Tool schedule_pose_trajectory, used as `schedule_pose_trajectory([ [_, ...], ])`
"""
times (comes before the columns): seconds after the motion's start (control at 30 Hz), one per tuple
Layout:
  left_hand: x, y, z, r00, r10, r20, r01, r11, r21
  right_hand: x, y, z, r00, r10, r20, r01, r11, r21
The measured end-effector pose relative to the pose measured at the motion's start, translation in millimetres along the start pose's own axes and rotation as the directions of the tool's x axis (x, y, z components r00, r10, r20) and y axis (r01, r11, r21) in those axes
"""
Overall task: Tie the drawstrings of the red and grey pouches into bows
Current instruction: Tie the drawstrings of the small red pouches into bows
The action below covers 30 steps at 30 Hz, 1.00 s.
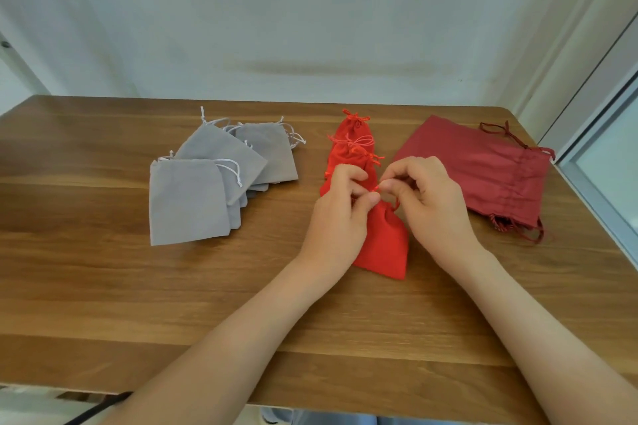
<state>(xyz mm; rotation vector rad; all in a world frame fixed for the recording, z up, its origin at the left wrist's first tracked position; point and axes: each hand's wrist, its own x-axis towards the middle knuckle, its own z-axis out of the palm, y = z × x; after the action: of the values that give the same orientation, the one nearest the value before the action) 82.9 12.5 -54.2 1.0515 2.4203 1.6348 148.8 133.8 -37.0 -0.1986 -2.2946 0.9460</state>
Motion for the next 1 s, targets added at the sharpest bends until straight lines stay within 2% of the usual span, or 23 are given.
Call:
schedule_pose_trajectory([
  [0.1, -1.4, -0.9, -1.3, 0.998, 0.05, -0.049, -0.048, 0.998, 0.039, -0.3, 0.6, 3.5, 0.999, -0.038, -0.016, 0.038, 0.999, -0.025],
  [0.33, -2.3, -3.5, 3.0, 0.984, 0.177, -0.028, -0.17, 0.972, 0.162, 1.5, 8.1, 7.1, 0.997, -0.062, -0.048, 0.062, 0.998, -0.01],
  [0.6, 0.4, -10.2, 4.5, 0.984, 0.176, -0.029, -0.166, 0.961, 0.221, 2.2, 5.9, 5.3, 0.997, -0.074, 0.01, 0.074, 0.997, -0.003],
  [0.77, 1.2, -0.2, -2.1, 0.988, 0.026, -0.152, -0.022, 0.999, 0.024, 1.6, 11.0, 6.9, 0.997, -0.005, 0.08, 0.016, 0.99, -0.138],
  [0.83, 1.4, 3.6, -4.5, 0.986, -0.061, -0.158, 0.047, 0.995, -0.089, 0.6, 13.0, 8.1, 0.995, 0.025, 0.096, -0.01, 0.989, -0.146],
  [0.93, 0.5, 10.9, -5.8, 0.983, -0.156, -0.1, 0.109, 0.924, -0.366, -0.4, 12.9, 9.6, 0.995, 0.019, 0.098, -0.005, 0.99, -0.143],
  [1.0, -0.1, 15.3, -6.0, 0.981, -0.196, -0.01, 0.159, 0.824, -0.544, 0.1, 13.3, 8.9, 0.996, 0.023, 0.087, -0.008, 0.987, -0.163],
])
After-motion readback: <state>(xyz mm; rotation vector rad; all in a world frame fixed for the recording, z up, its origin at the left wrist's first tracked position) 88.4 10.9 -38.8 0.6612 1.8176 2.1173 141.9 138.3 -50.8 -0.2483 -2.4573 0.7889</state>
